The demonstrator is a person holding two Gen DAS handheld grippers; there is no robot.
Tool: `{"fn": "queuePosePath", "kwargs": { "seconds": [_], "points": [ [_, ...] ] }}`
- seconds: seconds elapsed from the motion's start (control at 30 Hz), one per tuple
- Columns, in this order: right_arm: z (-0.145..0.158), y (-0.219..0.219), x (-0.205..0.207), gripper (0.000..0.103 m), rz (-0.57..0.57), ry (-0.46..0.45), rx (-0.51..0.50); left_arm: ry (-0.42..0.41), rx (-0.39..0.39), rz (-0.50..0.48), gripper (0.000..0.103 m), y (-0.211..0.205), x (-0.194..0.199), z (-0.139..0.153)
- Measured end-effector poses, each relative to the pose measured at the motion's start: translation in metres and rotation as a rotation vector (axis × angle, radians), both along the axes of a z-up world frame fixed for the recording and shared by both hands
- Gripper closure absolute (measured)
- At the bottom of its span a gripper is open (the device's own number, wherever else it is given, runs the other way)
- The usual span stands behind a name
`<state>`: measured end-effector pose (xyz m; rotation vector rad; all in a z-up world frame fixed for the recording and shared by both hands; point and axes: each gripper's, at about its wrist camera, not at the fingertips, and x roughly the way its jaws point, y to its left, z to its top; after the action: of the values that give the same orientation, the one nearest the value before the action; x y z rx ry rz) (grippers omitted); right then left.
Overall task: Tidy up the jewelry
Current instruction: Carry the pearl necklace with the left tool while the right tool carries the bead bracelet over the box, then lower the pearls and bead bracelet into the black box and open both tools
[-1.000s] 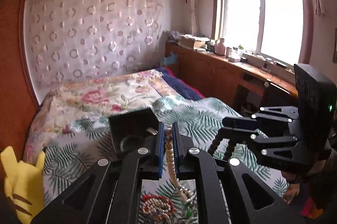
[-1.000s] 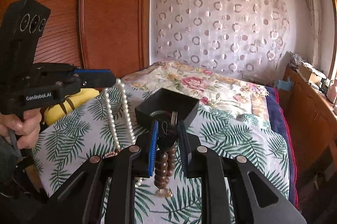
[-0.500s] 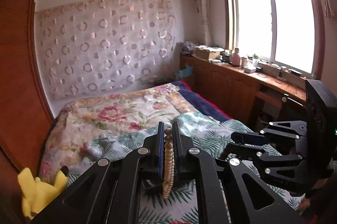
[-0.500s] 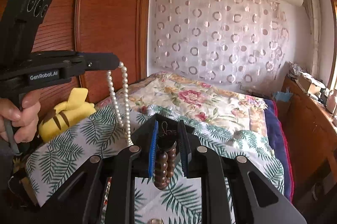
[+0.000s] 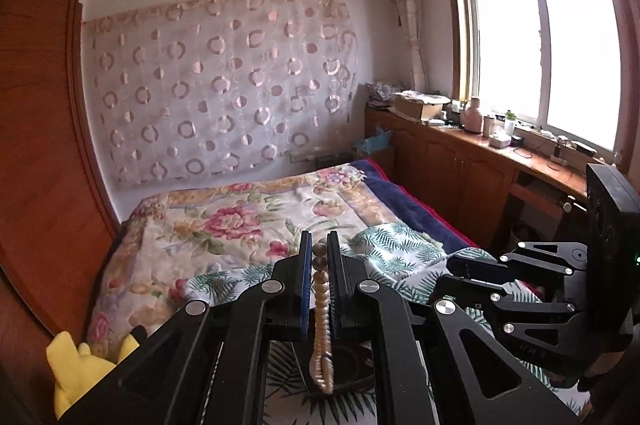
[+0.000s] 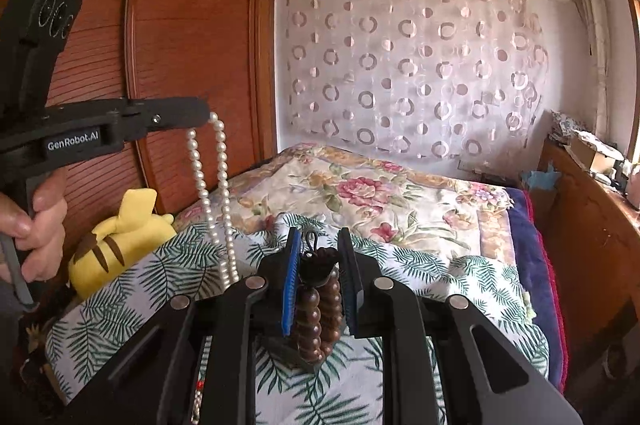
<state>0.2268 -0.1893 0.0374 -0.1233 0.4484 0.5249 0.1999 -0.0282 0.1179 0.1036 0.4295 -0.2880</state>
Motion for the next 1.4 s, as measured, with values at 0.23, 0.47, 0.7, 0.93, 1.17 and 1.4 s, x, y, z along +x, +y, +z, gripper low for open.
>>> {"fn": "queuePosePath", "kwargs": {
  "seconds": [0.23, 0.47, 0.7, 0.93, 1.17, 1.4],
  "points": [
    [-0.013, 0.018, 0.039, 0.082, -0.005, 0.056, -0.001, 0.067, -0.001, 0.009, 0.096, 0.000, 0.023, -0.026],
    [-0.053, 0.035, 0.065, 0.082, -0.008, 0.153, -0.023, 0.148, -0.005, 0.020, 0.096, 0.009, 0.032, -0.070],
    [-0.083, 0.042, 0.076, 0.082, -0.023, 0.207, -0.037, 0.219, -0.015, 0.018, 0.096, 0.017, 0.033, -0.117],
    [-0.080, 0.050, 0.079, 0.082, -0.032, 0.173, -0.058, 0.236, -0.020, 0.006, 0.096, 0.017, 0.029, -0.133],
    [-0.067, 0.059, 0.089, 0.082, -0.055, 0.124, -0.100, 0.238, -0.029, 0.003, 0.096, 0.018, 0.025, -0.138],
    [-0.088, 0.062, 0.095, 0.082, -0.062, 0.161, -0.134, 0.213, -0.027, 0.008, 0.071, 0.019, 0.012, -0.136]
  ]
}}
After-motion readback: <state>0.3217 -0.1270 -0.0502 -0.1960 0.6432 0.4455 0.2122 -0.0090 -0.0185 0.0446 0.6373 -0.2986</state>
